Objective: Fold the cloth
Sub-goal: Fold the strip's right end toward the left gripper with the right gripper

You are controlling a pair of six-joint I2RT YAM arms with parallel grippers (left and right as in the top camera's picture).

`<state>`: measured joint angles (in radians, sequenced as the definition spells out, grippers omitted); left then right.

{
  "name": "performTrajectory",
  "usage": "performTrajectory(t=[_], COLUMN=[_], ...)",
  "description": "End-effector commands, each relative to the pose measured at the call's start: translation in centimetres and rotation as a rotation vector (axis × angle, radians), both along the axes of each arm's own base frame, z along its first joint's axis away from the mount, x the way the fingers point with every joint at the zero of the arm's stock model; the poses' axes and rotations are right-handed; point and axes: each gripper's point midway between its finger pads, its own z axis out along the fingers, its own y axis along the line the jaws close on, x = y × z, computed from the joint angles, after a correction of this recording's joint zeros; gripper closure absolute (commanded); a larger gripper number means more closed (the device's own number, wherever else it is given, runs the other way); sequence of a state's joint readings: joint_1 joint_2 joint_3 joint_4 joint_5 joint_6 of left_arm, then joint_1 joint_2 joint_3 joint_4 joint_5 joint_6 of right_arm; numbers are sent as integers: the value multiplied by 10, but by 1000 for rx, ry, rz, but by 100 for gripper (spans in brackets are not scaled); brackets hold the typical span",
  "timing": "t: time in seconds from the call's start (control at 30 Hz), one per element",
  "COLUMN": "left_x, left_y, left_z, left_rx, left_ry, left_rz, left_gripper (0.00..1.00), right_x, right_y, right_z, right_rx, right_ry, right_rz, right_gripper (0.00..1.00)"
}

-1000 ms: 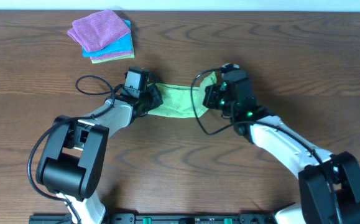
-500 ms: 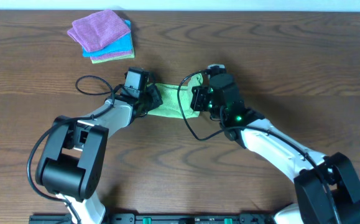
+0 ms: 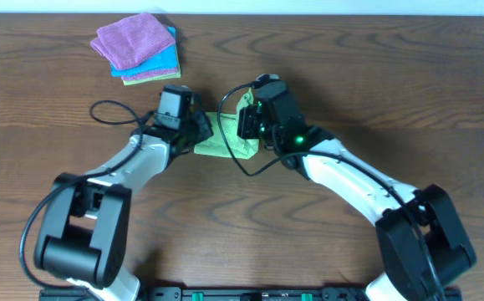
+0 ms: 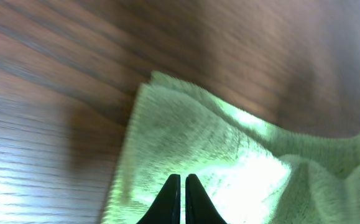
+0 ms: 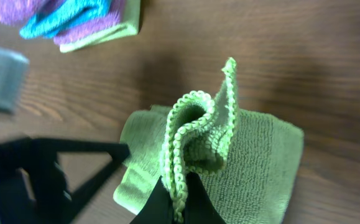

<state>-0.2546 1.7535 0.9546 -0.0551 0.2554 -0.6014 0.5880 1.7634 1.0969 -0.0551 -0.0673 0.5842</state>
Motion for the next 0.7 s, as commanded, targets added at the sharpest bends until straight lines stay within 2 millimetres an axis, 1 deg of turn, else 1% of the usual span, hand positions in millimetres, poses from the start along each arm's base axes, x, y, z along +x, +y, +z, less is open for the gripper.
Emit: performTrajectory(t=[0.0,0.13,0.33,0.47,0.67], left_x=[9,8,3,2,-1], left_y=[16,29,49,69,92], left_z=[22,33,46,53,50], left_rx=[16,32,82,130,137], left_ry=[-57,-74,-87,-94,-64], left_rz=[18,24,42,78,129], left_gripper=[94,94,94,94,94], right_x=[-1,-2,4,7,7], right_y=[14,25,47,57,66], right_z=[-2,-12,-16,-22,-31], right_rx=[-14,-23,-20,-30,-38], right_ry=[-15,0,-1,13,23], right_rz=[31,52,80,92,105], right_gripper=[99,99,99,99,99])
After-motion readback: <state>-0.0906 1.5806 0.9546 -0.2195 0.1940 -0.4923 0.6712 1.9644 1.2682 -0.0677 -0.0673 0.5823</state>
